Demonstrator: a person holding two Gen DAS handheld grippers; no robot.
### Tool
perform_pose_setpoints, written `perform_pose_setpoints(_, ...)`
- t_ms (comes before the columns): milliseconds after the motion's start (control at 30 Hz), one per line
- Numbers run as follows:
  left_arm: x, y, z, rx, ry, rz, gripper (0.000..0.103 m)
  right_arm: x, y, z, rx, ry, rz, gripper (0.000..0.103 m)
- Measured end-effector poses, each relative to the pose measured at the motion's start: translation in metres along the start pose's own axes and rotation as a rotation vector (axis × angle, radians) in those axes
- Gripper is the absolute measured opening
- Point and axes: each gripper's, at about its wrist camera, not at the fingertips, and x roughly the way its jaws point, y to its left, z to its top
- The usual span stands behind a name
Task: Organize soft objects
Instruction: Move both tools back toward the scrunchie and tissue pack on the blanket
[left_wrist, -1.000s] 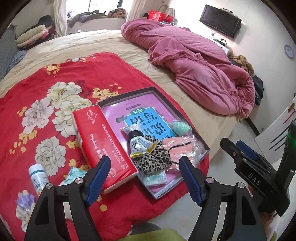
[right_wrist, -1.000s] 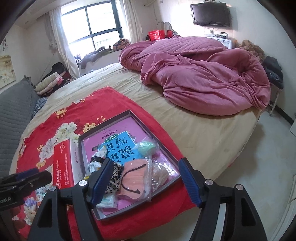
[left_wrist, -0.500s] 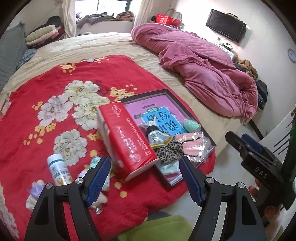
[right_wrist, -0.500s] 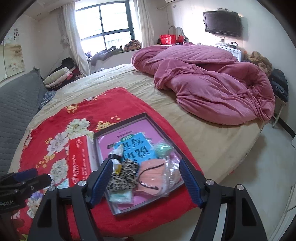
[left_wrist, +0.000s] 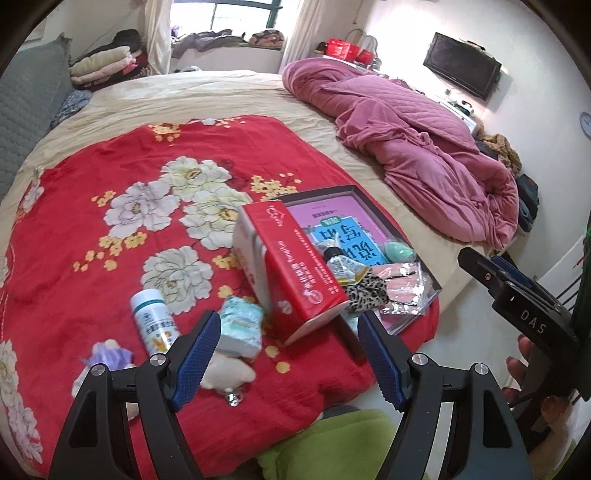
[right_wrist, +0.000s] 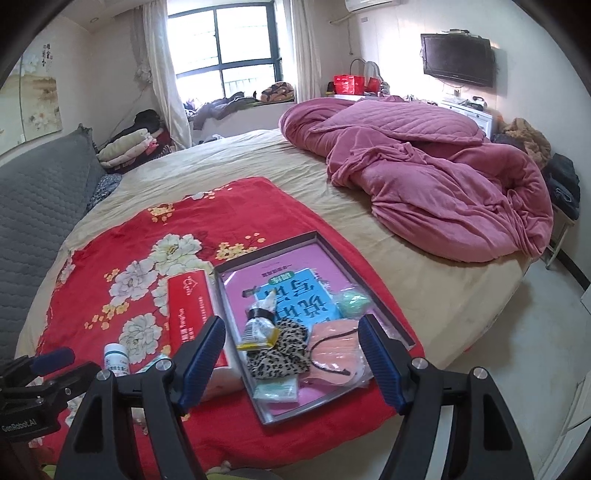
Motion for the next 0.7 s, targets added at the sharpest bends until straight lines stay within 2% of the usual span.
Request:
perform_pose_setpoints(400, -0.031, 0.044, -0.022, -0.055, -0.025, 0.026, 0.078, -0.004, 0.044, -0.005, -0.083, 0.011, 0.026, 0.074)
perform_pose_setpoints(700, -0.047, 0.098, -0.044, -0.161, -0.023, 0.081, 0.078, -0.001, 0.088, -0.017, -0.146, 0.036, 0.079, 0.074)
